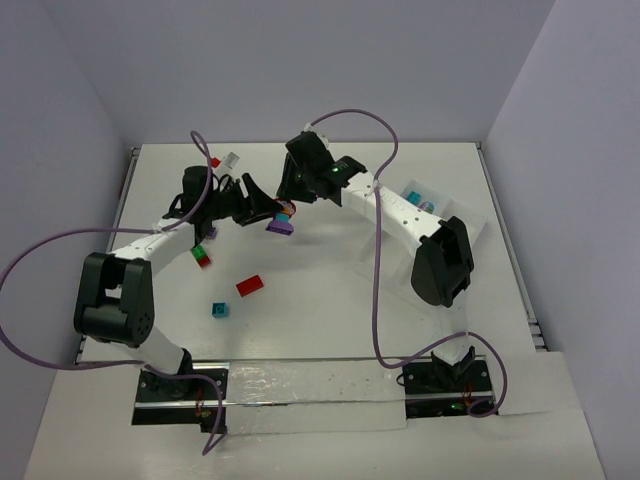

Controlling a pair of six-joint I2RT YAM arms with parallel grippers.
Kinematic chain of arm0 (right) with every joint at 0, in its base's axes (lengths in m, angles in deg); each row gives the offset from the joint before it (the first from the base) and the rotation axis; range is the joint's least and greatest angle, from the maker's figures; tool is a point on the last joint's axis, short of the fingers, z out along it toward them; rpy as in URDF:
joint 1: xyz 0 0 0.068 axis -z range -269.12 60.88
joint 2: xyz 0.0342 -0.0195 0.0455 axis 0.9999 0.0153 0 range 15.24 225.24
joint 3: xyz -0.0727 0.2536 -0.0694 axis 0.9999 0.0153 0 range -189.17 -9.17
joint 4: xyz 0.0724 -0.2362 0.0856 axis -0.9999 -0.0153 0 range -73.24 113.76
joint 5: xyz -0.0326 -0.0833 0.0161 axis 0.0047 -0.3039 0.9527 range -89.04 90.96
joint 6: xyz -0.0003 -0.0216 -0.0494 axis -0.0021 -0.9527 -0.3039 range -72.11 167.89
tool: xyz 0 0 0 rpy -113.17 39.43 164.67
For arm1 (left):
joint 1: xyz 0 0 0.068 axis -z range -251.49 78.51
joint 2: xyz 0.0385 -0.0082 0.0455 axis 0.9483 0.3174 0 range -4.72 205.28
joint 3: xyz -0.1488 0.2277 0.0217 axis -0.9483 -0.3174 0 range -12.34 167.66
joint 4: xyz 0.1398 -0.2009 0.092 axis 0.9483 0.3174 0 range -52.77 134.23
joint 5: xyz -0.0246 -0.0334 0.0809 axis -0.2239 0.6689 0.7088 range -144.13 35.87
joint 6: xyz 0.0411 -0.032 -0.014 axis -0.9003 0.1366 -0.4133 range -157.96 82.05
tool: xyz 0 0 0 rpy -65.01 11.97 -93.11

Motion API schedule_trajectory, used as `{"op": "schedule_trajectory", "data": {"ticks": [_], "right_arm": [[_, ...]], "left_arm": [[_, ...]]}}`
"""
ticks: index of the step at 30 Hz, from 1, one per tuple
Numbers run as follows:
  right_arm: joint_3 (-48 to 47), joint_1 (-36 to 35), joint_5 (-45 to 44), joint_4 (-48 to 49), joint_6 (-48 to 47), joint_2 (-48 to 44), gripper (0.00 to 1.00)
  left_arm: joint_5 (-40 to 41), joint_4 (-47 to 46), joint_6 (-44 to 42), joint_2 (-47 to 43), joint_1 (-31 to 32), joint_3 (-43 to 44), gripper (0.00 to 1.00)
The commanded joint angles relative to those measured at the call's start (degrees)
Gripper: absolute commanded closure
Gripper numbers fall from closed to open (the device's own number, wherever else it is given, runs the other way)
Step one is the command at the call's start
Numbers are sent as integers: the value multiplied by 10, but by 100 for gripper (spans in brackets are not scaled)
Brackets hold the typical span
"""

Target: Sort the legos into containers by color

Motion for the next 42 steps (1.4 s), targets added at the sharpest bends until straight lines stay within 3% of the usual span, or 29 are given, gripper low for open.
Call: {"op": "schedule_trajectory", "data": {"ticks": [1, 4, 9, 11, 21, 30, 34, 42], "right_arm": [[-22, 3, 10, 17, -12, -21, 100], [-27, 2, 7, 14, -16, -18, 100], [-25, 9, 7, 10, -14, -18, 100], [-19, 25, 17, 10, -8, -21, 100], [11, 129, 47, 32, 5, -53, 100], [192, 228, -75, -3, -49, -204, 100], [283, 282, -172, -20, -73, -300, 100], [372, 436, -180, -3, -78, -350, 100]], "left_arm": [[3, -46, 5, 19, 9, 38, 38], [-1, -61, 20, 28, 10, 38, 52], [-16, -70, 32, 44, 9, 46, 92], [-23, -59, 28, 49, 10, 48, 100], [-26, -43, 5, 44, 9, 22, 100], [-29, 29, -35, 44, 9, 87, 100], [3, 117, -66, 41, 9, 131, 100], [21, 161, -80, 32, 9, 161, 100]]}}
